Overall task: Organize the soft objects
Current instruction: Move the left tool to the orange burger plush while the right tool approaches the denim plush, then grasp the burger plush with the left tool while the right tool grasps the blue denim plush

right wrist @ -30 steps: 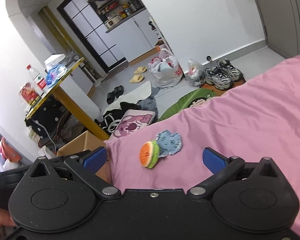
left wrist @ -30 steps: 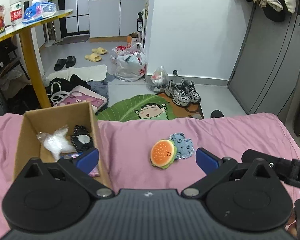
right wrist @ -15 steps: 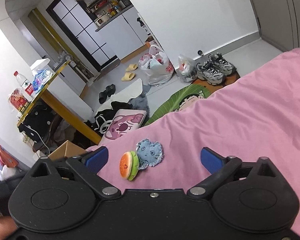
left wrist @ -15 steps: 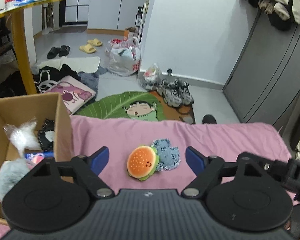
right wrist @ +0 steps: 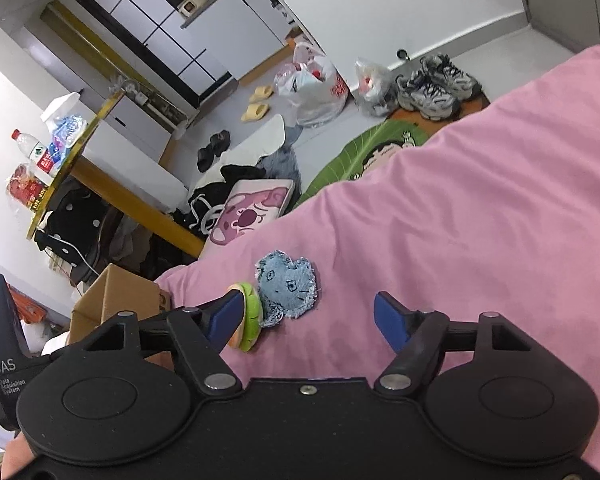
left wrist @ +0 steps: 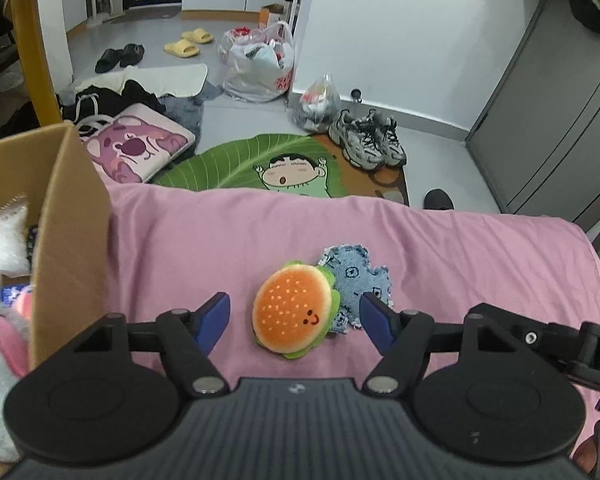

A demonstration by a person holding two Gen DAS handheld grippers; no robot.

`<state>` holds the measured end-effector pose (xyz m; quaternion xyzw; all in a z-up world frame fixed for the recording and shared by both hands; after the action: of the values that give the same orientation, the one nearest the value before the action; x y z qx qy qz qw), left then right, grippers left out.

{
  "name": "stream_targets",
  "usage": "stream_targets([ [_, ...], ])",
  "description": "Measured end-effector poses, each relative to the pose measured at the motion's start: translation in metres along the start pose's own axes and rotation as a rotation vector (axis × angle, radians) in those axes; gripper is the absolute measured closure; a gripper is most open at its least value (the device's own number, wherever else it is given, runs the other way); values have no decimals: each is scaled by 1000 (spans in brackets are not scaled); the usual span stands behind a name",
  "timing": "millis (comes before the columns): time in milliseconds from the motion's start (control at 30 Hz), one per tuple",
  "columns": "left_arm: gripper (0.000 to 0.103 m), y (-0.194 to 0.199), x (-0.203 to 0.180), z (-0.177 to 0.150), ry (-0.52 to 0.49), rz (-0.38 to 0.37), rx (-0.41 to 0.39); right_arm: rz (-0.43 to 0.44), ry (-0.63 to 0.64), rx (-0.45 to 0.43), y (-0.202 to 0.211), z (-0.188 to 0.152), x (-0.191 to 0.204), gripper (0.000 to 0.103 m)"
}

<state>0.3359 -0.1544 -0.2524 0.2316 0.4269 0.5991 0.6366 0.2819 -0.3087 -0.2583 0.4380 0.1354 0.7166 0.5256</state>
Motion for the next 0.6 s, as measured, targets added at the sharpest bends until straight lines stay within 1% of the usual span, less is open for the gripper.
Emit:
stream_targets([
  [133, 33, -16, 0, -1, 2, 6, 27, 10, -7, 15, -12, 2, -3, 35],
  [267, 33, -29, 2, 0, 14, 6, 67, 18, -7, 28, -25, 9, 0, 41],
  [333, 45, -33, 6, 0, 39, -3, 94, 34, 0, 33, -31, 11, 5, 41],
  [367, 57, -35, 8, 1, 51, -10, 109, 37, 1, 37, -35, 12, 6, 42],
  [400, 60, -35, 9, 1, 62, -19, 119, 39, 0, 43, -38, 11, 7, 42],
  [467, 64, -29, 11, 2, 66, -27, 111, 46, -2, 51, -44, 11, 10, 43],
  [600, 65, -18, 13, 7, 78, -44, 98, 37, 17, 68, -55, 9, 15, 43],
])
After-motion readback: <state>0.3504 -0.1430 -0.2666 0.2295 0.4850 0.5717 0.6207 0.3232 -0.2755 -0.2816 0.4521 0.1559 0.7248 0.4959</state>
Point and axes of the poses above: each gripper's, at about its wrist camera, not at the fingertips, and y roughly against the way its jaws point, x to its left, z to its top, the point moved 7 cm from there along -y, roughly the way its jaws point, and after that the axes turned 10 degrees about y, right-handed, at the moved point
